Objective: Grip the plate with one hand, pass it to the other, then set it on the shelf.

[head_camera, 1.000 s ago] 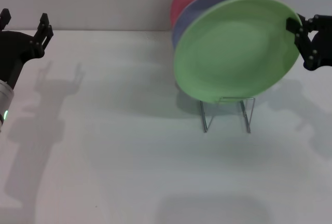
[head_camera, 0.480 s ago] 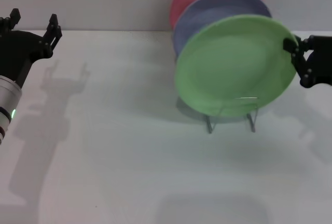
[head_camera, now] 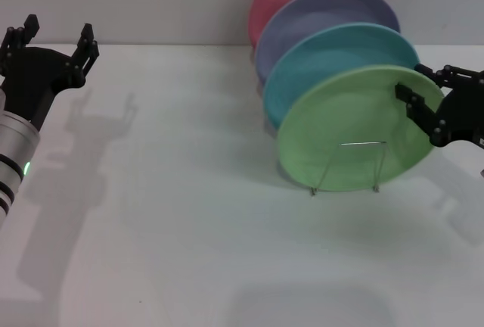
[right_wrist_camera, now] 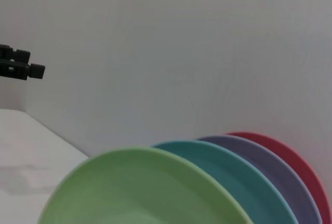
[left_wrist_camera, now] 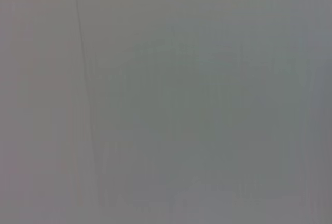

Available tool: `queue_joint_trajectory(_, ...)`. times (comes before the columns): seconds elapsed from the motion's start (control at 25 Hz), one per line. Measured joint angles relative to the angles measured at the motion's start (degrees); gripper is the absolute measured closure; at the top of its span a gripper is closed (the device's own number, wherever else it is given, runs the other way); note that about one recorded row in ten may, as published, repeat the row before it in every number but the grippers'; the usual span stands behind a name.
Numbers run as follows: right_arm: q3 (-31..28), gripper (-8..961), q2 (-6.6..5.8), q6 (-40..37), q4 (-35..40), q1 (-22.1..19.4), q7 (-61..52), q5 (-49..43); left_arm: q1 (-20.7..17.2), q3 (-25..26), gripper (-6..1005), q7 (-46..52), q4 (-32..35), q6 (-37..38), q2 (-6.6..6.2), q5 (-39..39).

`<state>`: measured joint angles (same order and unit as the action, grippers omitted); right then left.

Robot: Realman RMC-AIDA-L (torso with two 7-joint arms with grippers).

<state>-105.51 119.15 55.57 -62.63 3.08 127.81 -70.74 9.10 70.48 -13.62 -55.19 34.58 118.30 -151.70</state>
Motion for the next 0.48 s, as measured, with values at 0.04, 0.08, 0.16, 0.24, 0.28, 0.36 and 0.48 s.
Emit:
queue_joint_trajectory(0.04, 0.1, 748, -0.02, 0.2, 0.2, -0.2, 0.7, 0.0, 0.0, -0.2, 222, 0.0, 0.2, 0.0, 0.00, 0.0)
queue_joint_trajectory(0.08, 0.1, 712, -0.02, 0.2, 0.2, -0.2, 0.7, 0.0, 0.0, -0.3, 222, 0.0, 0.2, 0.0, 0.00, 0.0)
queue_joint_trajectory(0.16, 0.1, 640, 0.06, 2.1, 0.3, -1.0, 1.7, 0.4, -0.2, -0.6, 223, 0.0, 0.2, 0.1, 0.03, 0.1)
queue_joint_trajectory(0.24, -0.1, 548, 0.07, 3.1, 0.3, -1.3, 1.7, 0.6, -0.3, -0.6, 223, 0.0, 0.2, 0.1, 0.06, 0.1)
queue_joint_trajectory(0.28, -0.4, 503, 0.10, 4.2, 0.4, -1.7, 1.8, 1.0, -0.4, -0.7, 223, 0.0, 0.3, 0.1, 0.07, 0.2)
queue_joint_trajectory(0.36, -1.4, 411, 0.23, 8.0, 1.4, -2.9, 4.2, 4.4, -0.4, -1.0, 222, 0.0, 0.7, 0.4, 0.08, 0.3)
queue_joint_trajectory(0.48, -2.0, 334, 0.25, 11.5, 2.7, -3.7, 6.7, 7.8, -0.4, -1.1, 222, 0.0, 1.0, 0.6, 0.08, 0.4)
